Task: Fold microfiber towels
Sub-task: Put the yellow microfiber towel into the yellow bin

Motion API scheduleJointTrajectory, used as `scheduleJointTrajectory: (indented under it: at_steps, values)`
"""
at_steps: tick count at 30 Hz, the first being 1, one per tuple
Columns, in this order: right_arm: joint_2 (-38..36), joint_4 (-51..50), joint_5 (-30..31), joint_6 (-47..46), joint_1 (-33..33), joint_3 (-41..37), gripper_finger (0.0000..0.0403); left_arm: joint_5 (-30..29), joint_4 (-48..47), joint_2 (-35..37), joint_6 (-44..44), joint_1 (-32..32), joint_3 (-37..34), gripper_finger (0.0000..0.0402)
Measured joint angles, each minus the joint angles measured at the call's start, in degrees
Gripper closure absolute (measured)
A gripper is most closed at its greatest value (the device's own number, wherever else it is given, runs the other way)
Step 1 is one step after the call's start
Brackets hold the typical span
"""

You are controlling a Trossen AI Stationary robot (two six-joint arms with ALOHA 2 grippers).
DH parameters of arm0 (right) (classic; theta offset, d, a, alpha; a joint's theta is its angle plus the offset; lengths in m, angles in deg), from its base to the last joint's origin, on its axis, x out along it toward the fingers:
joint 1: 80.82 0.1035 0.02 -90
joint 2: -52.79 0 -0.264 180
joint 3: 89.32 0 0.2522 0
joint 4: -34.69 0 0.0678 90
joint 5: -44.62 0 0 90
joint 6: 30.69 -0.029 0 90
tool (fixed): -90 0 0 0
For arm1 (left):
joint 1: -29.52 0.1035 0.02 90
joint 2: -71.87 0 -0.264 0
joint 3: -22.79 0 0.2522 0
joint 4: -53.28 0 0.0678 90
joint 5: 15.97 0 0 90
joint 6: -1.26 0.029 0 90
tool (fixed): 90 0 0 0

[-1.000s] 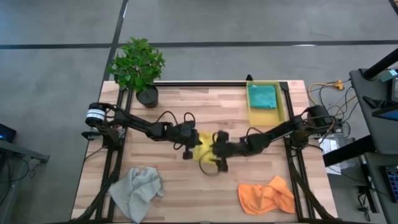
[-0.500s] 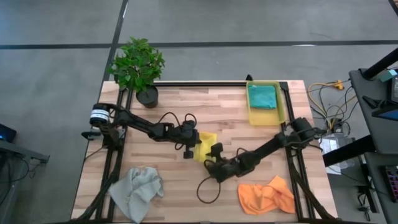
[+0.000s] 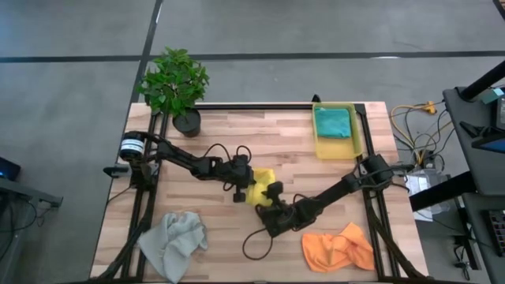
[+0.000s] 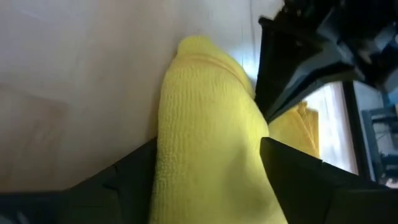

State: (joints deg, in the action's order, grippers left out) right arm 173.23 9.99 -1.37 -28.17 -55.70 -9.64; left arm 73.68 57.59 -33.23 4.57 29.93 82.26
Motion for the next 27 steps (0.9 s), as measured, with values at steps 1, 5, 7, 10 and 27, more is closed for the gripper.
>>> scheduleJointTrajectory:
  at_steps: [1,5,7,10,27]
  values:
    - [0.0,-0.5,0.0,-1.1,0.0,0.0,0.0152,0.0,0.1,0.0,0.0,0.0,0.0,0.0401]
    - [0.0,-1.9,-0.2,-4.4,0.0,-0.1,0.0203,0.1,1.1,0.0,0.0,0.0,-0.1,0.0401]
    - [-0.1,-1.9,-0.3,-4.4,0.0,-0.1,0.0235,0.1,1.2,0.0,0.0,0.0,-0.1,0.0401]
    - [-0.1,-2.5,-0.4,-4.1,0.0,0.5,0.0285,0.1,1.1,0.0,0.0,0.0,0.3,0.0401]
    - [-7.8,-18.0,-2.5,-6.8,-3.3,8.4,0.0383,-8.7,-5.1,26.3,3.1,1.8,0.9,0.0402]
